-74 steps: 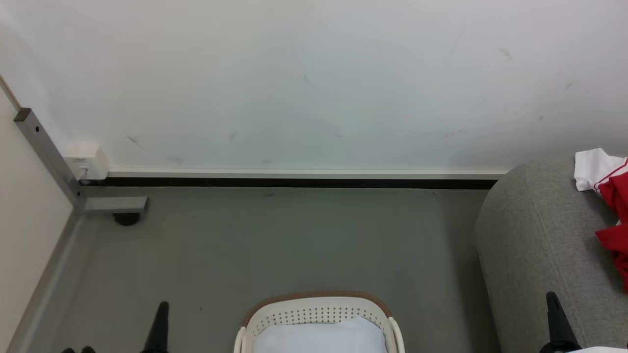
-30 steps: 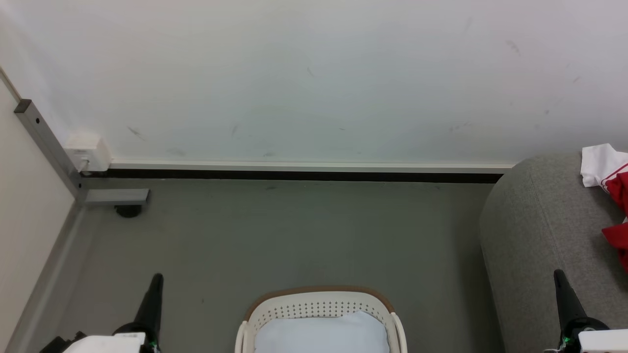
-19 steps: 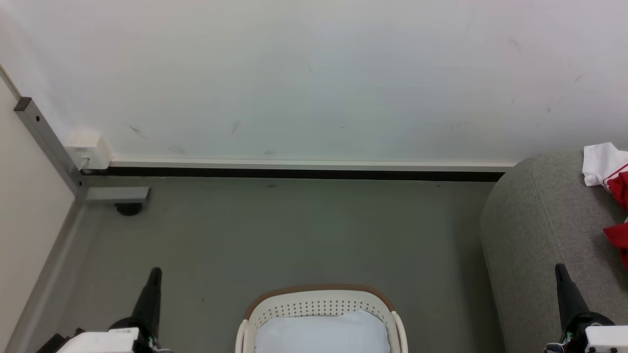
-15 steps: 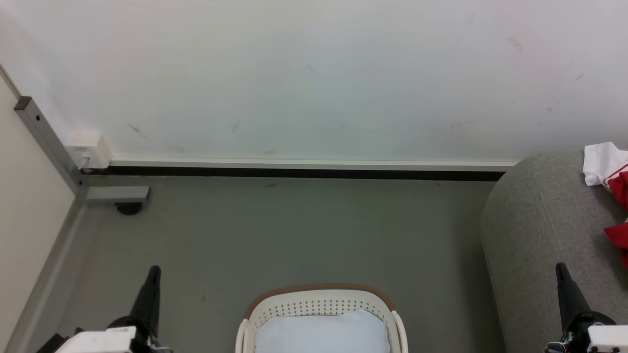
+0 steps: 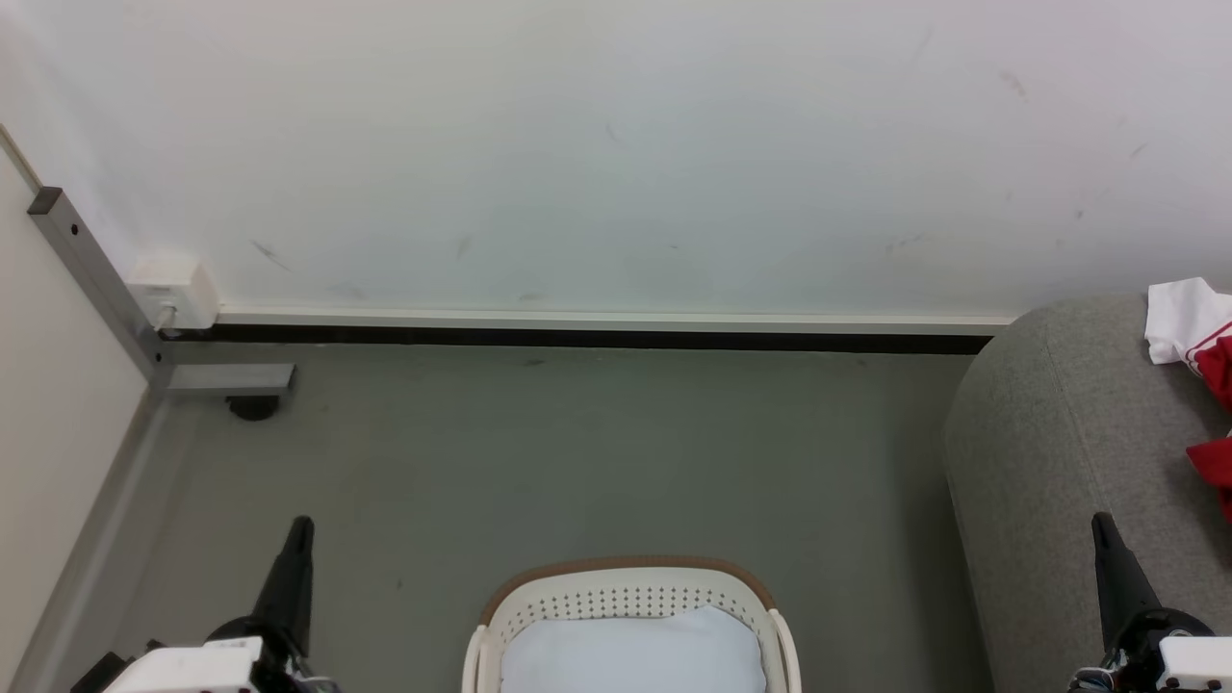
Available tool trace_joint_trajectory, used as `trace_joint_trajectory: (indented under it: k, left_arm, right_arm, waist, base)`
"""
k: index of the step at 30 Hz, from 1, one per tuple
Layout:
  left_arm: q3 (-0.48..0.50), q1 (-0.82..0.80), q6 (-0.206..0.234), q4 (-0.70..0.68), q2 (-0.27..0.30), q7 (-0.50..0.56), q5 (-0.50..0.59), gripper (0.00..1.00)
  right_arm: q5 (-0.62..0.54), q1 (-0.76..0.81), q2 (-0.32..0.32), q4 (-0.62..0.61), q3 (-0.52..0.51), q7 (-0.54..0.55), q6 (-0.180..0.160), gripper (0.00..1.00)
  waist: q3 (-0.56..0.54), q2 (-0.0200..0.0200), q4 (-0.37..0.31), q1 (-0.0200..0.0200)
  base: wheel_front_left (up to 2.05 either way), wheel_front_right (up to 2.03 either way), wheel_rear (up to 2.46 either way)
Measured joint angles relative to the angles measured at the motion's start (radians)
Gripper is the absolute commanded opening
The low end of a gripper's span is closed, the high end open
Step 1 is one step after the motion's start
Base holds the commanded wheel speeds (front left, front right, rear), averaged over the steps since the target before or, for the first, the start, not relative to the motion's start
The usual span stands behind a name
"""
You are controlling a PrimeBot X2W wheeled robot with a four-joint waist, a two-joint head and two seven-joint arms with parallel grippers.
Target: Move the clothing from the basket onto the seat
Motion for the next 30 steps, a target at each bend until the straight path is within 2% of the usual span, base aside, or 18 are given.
trace_joint_trajectory:
  k: [30]
  left_arm:
    - [0.000, 0.000, 0.000, 0.000, 0.000, 0.000, 0.000, 0.00]
  right_arm:
    - [0.000, 0.000, 0.000, 0.000, 0.000, 0.000, 0.000, 0.00]
  waist:
    - [0.000, 0.0000, 0.000, 0.0000]
  base:
    - [0.00, 0.00, 0.00]
